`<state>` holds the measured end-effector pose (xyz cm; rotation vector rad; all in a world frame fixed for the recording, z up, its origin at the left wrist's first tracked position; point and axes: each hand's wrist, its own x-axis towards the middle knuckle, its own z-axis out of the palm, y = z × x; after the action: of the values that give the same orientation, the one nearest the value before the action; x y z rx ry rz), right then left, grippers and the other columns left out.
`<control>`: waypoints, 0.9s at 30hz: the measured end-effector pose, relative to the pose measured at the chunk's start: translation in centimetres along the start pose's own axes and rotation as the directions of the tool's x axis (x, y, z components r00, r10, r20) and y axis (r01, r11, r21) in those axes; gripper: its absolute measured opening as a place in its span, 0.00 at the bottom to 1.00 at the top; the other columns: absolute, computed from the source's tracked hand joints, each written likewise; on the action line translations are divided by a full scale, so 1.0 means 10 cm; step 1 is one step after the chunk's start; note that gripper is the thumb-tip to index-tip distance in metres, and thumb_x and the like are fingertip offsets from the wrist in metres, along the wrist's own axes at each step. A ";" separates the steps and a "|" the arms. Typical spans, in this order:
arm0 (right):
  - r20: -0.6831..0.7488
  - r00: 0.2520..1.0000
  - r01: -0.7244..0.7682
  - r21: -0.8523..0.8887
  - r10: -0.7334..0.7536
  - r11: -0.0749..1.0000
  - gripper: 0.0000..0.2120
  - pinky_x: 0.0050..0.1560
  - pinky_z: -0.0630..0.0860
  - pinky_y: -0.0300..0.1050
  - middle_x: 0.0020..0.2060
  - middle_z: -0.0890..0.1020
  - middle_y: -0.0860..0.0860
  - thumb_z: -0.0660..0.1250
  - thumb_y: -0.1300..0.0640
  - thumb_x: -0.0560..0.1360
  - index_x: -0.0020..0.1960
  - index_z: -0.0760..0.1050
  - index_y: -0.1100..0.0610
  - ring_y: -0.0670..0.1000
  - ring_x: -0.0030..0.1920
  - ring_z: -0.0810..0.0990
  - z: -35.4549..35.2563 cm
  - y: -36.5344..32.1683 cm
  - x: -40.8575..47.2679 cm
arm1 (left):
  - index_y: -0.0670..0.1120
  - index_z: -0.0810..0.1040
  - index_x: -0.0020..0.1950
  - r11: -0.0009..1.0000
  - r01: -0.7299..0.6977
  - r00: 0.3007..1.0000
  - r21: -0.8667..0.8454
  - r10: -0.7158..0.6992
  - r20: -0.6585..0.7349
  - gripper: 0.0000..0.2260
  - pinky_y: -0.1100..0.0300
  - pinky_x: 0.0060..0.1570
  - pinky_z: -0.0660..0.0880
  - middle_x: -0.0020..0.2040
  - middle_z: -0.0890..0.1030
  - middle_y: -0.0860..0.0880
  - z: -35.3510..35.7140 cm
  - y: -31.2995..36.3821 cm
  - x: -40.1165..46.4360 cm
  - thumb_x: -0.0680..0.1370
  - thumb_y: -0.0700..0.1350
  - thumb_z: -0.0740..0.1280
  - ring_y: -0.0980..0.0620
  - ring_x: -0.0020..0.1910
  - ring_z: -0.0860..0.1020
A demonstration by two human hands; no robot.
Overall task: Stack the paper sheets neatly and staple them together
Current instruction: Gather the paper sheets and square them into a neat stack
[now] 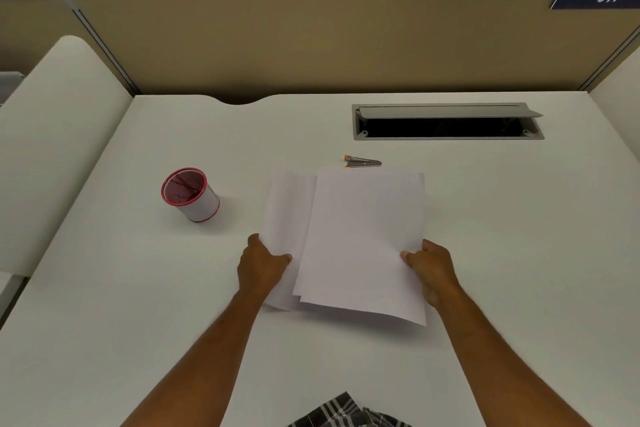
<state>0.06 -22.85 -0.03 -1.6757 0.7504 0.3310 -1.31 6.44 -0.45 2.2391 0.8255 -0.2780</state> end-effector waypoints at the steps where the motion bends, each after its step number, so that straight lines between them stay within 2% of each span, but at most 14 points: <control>1: 0.007 1.000 -0.009 -0.010 0.010 1.000 0.14 0.64 0.75 0.54 0.57 0.81 0.54 0.69 0.66 0.75 0.60 0.77 0.60 0.58 0.57 0.79 0.00 0.00 0.00 | 0.41 0.71 0.65 0.996 0.017 1.000 -0.092 -0.015 0.026 0.28 0.49 0.56 0.77 0.60 0.80 0.42 -0.04 -0.01 0.00 0.70 0.47 0.77 0.39 0.56 0.79; 4: 0.028 0.999 -0.033 -0.030 0.033 0.999 0.15 0.63 0.76 0.56 0.58 0.81 0.55 0.69 0.64 0.75 0.61 0.76 0.60 0.59 0.58 0.79 0.03 0.01 -0.01 | 0.40 0.78 0.59 0.931 0.104 0.981 -0.350 -0.039 0.188 0.16 0.53 0.48 0.77 0.54 0.82 0.43 -0.13 -0.05 -0.02 0.73 0.42 0.75 0.43 0.48 0.80; 8: 0.068 0.998 -0.014 -0.048 0.017 0.999 0.07 0.53 0.78 0.50 0.52 0.83 0.54 0.69 0.64 0.76 0.51 0.78 0.56 0.55 0.48 0.81 0.12 0.00 -0.11 | 0.41 0.78 0.55 0.914 0.196 0.949 -0.355 -0.086 0.303 0.09 0.49 0.52 0.79 0.54 0.83 0.43 -0.14 -0.20 -0.06 0.78 0.45 0.69 0.43 0.48 0.81; 11: 0.075 0.997 0.032 -0.098 -0.025 0.995 0.06 0.52 0.78 0.49 0.51 0.83 0.54 0.69 0.64 0.76 0.51 0.77 0.56 0.54 0.48 0.81 0.23 0.01 -0.16 | 0.42 0.80 0.54 0.865 0.264 0.927 -0.427 -0.104 0.361 0.11 0.41 0.56 0.79 0.54 0.84 0.42 -0.11 -0.32 -0.10 0.81 0.49 0.64 0.40 0.52 0.82; 13: 0.085 0.995 0.054 -0.134 -0.043 0.989 0.06 0.54 0.79 0.49 0.51 0.83 0.55 0.69 0.63 0.75 0.52 0.78 0.57 0.56 0.50 0.82 0.31 0.01 -0.20 | 0.43 0.79 0.54 0.830 0.276 0.918 -0.484 -0.078 0.390 0.13 0.44 0.54 0.80 0.52 0.84 0.42 -0.12 -0.33 -0.15 0.82 0.52 0.62 0.40 0.52 0.82; 15: 0.107 0.992 0.079 -0.157 -0.063 0.984 0.07 0.55 0.79 0.49 0.52 0.83 0.54 0.69 0.63 0.75 0.53 0.78 0.58 0.55 0.50 0.81 0.39 0.02 -0.24 | 0.44 0.79 0.57 0.822 0.242 0.913 -0.516 -0.013 0.407 0.14 0.44 0.53 0.81 0.53 0.85 0.43 -0.11 -0.34 -0.17 0.80 0.53 0.66 0.41 0.52 0.83; 17: 0.144 0.987 0.103 -0.178 -0.078 0.979 0.07 0.54 0.76 0.46 0.52 0.81 0.52 0.69 0.62 0.76 0.53 0.76 0.57 0.52 0.50 0.79 0.46 0.01 -0.27 | 0.44 0.78 0.62 0.832 0.199 0.914 -0.518 0.033 0.405 0.15 0.42 0.54 0.81 0.56 0.85 0.44 -0.10 -0.33 -0.18 0.77 0.47 0.72 0.42 0.52 0.84; 19: 0.172 0.982 0.115 -0.191 -0.082 0.975 0.08 0.57 0.77 0.46 0.53 0.81 0.50 0.69 0.60 0.77 0.55 0.76 0.58 0.51 0.51 0.79 0.51 -0.01 -0.26 | 0.43 0.77 0.64 0.851 0.169 0.925 -0.497 0.037 0.377 0.17 0.42 0.55 0.80 0.58 0.84 0.43 -0.07 -0.33 -0.17 0.76 0.42 0.72 0.42 0.53 0.84; 20: 0.166 0.982 0.127 -0.201 -0.094 0.971 0.08 0.58 0.78 0.48 0.54 0.83 0.52 0.69 0.58 0.77 0.54 0.78 0.59 0.52 0.51 0.80 0.51 -0.02 -0.23 | 0.43 0.76 0.65 0.856 0.158 0.932 -0.492 0.035 0.360 0.18 0.42 0.56 0.80 0.59 0.83 0.43 -0.06 -0.33 -0.17 0.76 0.41 0.72 0.42 0.53 0.83; 22: 0.068 0.987 0.162 -0.278 -0.148 0.947 0.10 0.57 0.79 0.52 0.53 0.84 0.58 0.68 0.54 0.78 0.53 0.80 0.60 0.53 0.49 0.82 0.49 -0.06 -0.18 | 0.44 0.75 0.66 0.858 0.143 0.946 -0.493 0.027 0.323 0.18 0.41 0.57 0.79 0.60 0.83 0.44 -0.08 -0.33 -0.15 0.77 0.42 0.71 0.42 0.55 0.82; 24: -0.105 0.967 0.155 -0.476 -0.231 0.866 0.16 0.60 0.76 0.53 0.59 0.82 0.59 0.67 0.51 0.78 0.60 0.79 0.60 0.58 0.57 0.80 0.43 -0.10 -0.11 | 0.44 0.74 0.68 0.862 0.126 0.957 -0.491 0.026 0.290 0.19 0.41 0.58 0.79 0.60 0.82 0.44 -0.12 -0.36 -0.12 0.77 0.43 0.71 0.42 0.55 0.82; 25: -0.178 0.951 0.107 -0.575 -0.251 0.811 0.21 0.61 0.75 0.54 0.61 0.79 0.60 0.68 0.49 0.77 0.63 0.76 0.62 0.60 0.61 0.77 0.41 -0.11 -0.08 | 0.44 0.74 0.68 0.863 0.116 0.961 -0.492 0.026 0.274 0.19 0.40 0.58 0.79 0.61 0.82 0.44 -0.14 -0.38 -0.11 0.78 0.44 0.70 0.41 0.56 0.82; 27: -0.270 0.946 -0.062 -0.694 -0.179 0.718 0.29 0.60 0.74 0.57 0.62 0.74 0.61 0.71 0.43 0.73 0.64 0.72 0.63 0.61 0.64 0.72 0.41 -0.12 -0.06 | 0.44 0.74 0.68 0.856 0.108 0.971 -0.505 0.018 0.236 0.19 0.40 0.59 0.78 0.61 0.82 0.44 -0.18 -0.43 -0.10 0.78 0.43 0.70 0.41 0.55 0.81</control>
<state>1.13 -18.64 0.24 -2.5219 0.8661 0.3186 -4.92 9.55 -1.16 1.6476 0.7228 -0.2947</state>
